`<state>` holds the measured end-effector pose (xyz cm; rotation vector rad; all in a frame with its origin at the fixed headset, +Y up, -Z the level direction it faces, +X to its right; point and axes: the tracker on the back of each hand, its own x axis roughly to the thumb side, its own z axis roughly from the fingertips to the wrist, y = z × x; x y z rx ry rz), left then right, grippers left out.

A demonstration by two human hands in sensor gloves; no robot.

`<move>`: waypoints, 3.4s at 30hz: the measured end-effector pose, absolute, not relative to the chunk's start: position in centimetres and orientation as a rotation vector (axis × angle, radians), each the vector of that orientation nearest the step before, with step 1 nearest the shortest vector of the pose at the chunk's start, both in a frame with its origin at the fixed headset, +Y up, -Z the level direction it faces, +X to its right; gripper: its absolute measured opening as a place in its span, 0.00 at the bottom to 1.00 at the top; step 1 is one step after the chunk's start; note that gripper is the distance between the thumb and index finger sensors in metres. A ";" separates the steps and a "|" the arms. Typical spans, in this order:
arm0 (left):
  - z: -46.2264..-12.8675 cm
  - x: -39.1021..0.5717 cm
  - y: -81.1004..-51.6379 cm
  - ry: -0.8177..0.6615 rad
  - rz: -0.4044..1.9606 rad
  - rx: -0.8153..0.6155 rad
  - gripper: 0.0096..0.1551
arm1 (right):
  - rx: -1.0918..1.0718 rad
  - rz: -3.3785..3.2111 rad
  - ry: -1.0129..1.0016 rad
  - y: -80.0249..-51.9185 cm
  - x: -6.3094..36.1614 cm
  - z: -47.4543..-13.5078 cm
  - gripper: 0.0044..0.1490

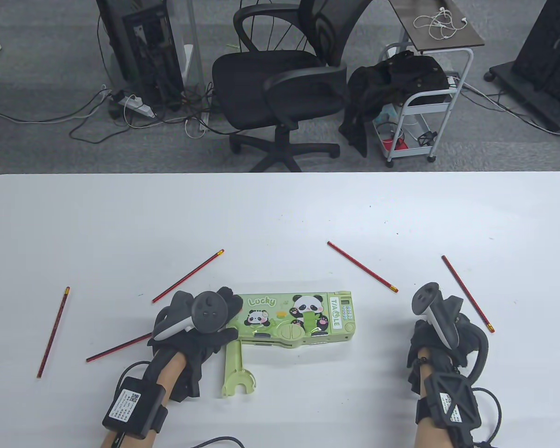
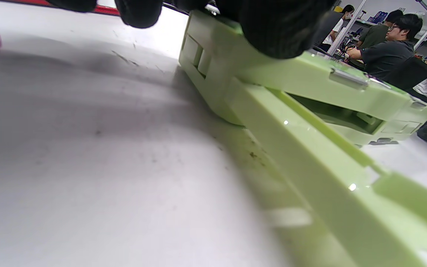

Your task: Organize multifunction pencil case

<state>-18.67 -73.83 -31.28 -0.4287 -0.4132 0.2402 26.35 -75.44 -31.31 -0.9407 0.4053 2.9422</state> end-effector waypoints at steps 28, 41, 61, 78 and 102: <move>-31.3 -18.7 -73.9 -0.414 0.237 -0.428 0.42 | -0.846 2.939 0.370 -75.5 26.8 -31.2 0.48; -31.4 -18.7 -73.9 -0.414 0.240 -0.429 0.42 | -0.785 2.844 0.230 -73.3 25.7 -30.0 0.49; -32.2 -19.8 -74.3 -0.404 0.364 -0.456 0.42 | -0.239 2.633 0.009 -66.9 16.2 -24.9 0.47; -32.6 -20.5 -74.3 -0.396 0.424 -0.465 0.40 | 0.228 2.715 0.218 -69.1 2.7 -22.4 0.46; -32.7 -20.4 -74.2 -0.393 0.412 -0.475 0.40 | 0.402 2.712 0.538 -70.9 -4.2 -22.4 0.46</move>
